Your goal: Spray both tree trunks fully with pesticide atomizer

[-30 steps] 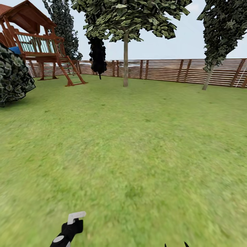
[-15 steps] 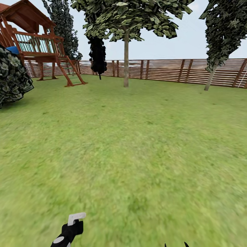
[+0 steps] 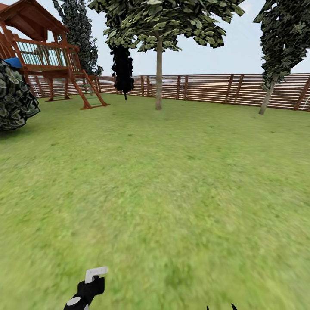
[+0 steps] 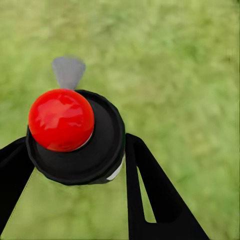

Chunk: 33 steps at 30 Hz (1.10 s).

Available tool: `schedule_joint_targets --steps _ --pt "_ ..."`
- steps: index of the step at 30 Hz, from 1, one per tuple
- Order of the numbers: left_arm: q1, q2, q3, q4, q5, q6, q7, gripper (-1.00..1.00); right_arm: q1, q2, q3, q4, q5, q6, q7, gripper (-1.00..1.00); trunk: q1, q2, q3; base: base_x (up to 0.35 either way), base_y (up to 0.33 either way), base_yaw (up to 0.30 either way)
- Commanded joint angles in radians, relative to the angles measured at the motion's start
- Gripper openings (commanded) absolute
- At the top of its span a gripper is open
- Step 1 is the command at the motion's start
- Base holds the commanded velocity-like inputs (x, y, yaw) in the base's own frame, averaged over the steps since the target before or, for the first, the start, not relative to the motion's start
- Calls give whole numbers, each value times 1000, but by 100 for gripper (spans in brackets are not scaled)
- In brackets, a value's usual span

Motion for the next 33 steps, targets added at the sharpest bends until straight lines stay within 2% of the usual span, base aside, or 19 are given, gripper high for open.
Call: schedule_joint_targets --steps 1,33 --pt "0 0 0 0 0 0 0 -100 0 0 0 0 0 0 0 100 0 0 0 334 73 0" --pt "0 0 0 -1 0 -1 0 -100 0 0 0 0 0 0 0 100 0 0 0 327 55 0"
